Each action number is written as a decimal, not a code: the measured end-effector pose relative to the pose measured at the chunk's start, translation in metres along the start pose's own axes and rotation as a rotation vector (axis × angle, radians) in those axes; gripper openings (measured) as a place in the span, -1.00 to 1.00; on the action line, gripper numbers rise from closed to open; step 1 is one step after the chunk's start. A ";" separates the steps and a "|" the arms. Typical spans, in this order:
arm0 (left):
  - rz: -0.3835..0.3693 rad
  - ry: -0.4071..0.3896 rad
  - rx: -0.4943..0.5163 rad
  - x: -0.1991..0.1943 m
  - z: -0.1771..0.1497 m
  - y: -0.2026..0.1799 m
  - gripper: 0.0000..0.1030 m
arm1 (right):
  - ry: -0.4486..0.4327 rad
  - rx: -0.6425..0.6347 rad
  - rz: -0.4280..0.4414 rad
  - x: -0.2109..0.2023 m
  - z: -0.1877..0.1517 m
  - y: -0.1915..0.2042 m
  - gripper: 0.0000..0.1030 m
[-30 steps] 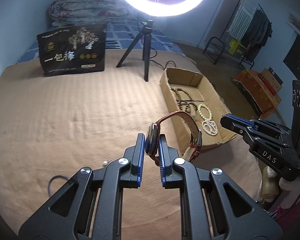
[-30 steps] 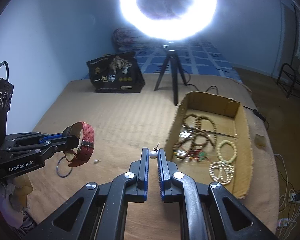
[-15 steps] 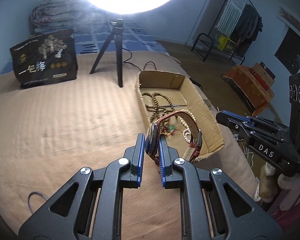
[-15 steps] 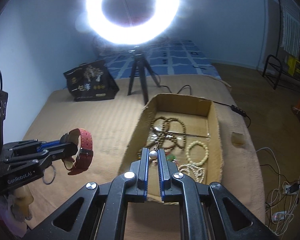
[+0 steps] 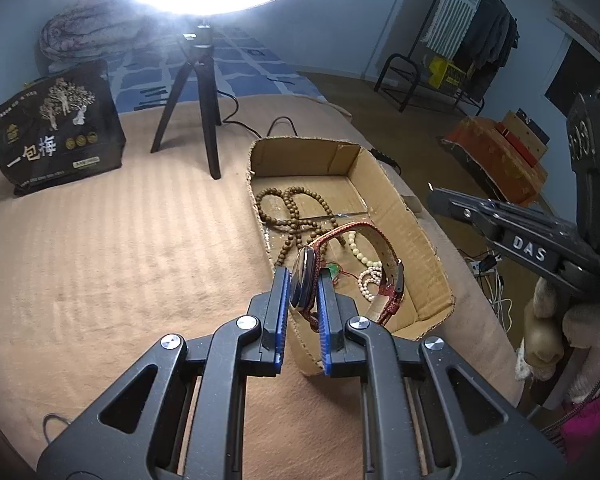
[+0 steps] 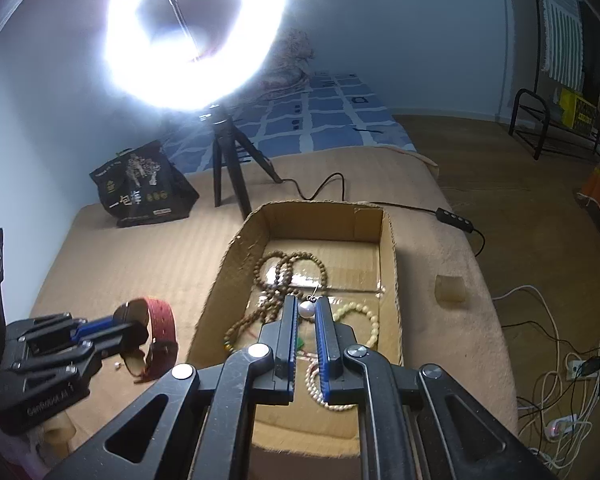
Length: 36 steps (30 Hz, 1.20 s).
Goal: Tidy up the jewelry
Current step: 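Carry the watch in the left tool and the earring in the right tool over the box, then open the left tool to drop the watch while the right tool releases the earring into the box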
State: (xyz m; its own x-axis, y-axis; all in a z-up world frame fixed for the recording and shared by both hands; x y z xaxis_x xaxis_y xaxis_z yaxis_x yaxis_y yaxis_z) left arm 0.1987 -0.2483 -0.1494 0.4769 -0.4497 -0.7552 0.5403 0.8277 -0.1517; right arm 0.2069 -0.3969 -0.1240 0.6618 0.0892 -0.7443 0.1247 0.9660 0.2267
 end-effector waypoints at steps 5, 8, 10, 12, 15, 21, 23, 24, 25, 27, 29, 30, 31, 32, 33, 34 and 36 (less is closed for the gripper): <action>-0.009 0.012 0.000 0.012 0.001 -0.003 -0.77 | 0.013 0.006 -0.016 0.014 0.003 -0.004 -0.88; -0.014 0.020 -0.004 0.019 0.001 -0.006 -0.77 | 0.021 0.009 -0.024 0.021 0.003 -0.006 -0.88; -0.018 0.023 -0.006 0.022 0.001 -0.008 -0.77 | 0.025 0.010 -0.030 0.024 0.003 -0.008 -0.88; -0.021 0.026 -0.003 0.025 0.001 -0.010 -0.77 | 0.030 0.013 -0.035 0.026 0.002 -0.009 -0.88; -0.024 0.033 0.002 0.029 0.000 -0.012 -0.77 | 0.033 0.014 -0.040 0.028 0.002 -0.011 -0.88; -0.027 0.043 0.004 0.036 -0.001 -0.016 -0.77 | 0.037 0.018 -0.048 0.028 0.001 -0.015 -0.87; -0.028 0.045 0.003 0.037 -0.002 -0.016 -0.77 | 0.039 0.021 -0.050 0.029 0.001 -0.016 -0.87; -0.029 0.047 0.004 0.038 -0.002 -0.017 -0.77 | 0.037 0.023 -0.051 0.029 0.001 -0.017 -0.87; -0.029 0.048 0.006 0.038 -0.002 -0.017 -0.77 | 0.038 0.025 -0.050 0.029 0.002 -0.018 -0.86; -0.028 0.049 0.009 0.039 -0.002 -0.018 -0.77 | 0.035 0.025 -0.051 0.029 0.002 -0.018 -0.84; -0.027 0.049 0.013 0.040 -0.002 -0.019 -0.77 | 0.030 0.024 -0.053 0.028 0.002 -0.018 -0.78; -0.026 0.049 0.017 0.040 -0.002 -0.020 -0.77 | 0.028 0.023 -0.054 0.028 0.003 -0.018 -0.74; -0.026 0.050 0.019 0.041 -0.002 -0.020 -0.77 | 0.026 0.022 -0.055 0.028 0.003 -0.018 -0.66; -0.025 0.052 0.022 0.041 -0.002 -0.020 -0.77 | 0.023 0.021 -0.055 0.028 0.003 -0.018 -0.61; -0.023 0.054 0.024 0.042 -0.003 -0.020 -0.76 | 0.019 0.020 -0.058 0.028 0.003 -0.018 -0.52; -0.021 0.056 0.024 0.042 -0.003 -0.020 -0.71 | 0.017 0.020 -0.062 0.027 0.004 -0.018 -0.47; -0.018 0.047 0.025 0.040 -0.002 -0.020 -0.59 | 0.014 0.019 -0.073 0.027 0.004 -0.019 -0.38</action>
State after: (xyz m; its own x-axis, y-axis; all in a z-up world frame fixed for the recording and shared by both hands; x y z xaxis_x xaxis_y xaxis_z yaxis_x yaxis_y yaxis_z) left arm 0.2052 -0.2817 -0.1778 0.4339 -0.4478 -0.7818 0.5658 0.8107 -0.1504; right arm 0.2252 -0.4137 -0.1455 0.6405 0.0225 -0.7676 0.1860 0.9653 0.1834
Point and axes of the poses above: each gripper's, at about its wrist camera, not at the fingertips, and x roughly the way its jaws point, y to its left, z to its top, the point moved 8 cm from there along x, roughly the way its jaws point, and after that the axes turned 10 degrees about x, right-handed, at the moved point
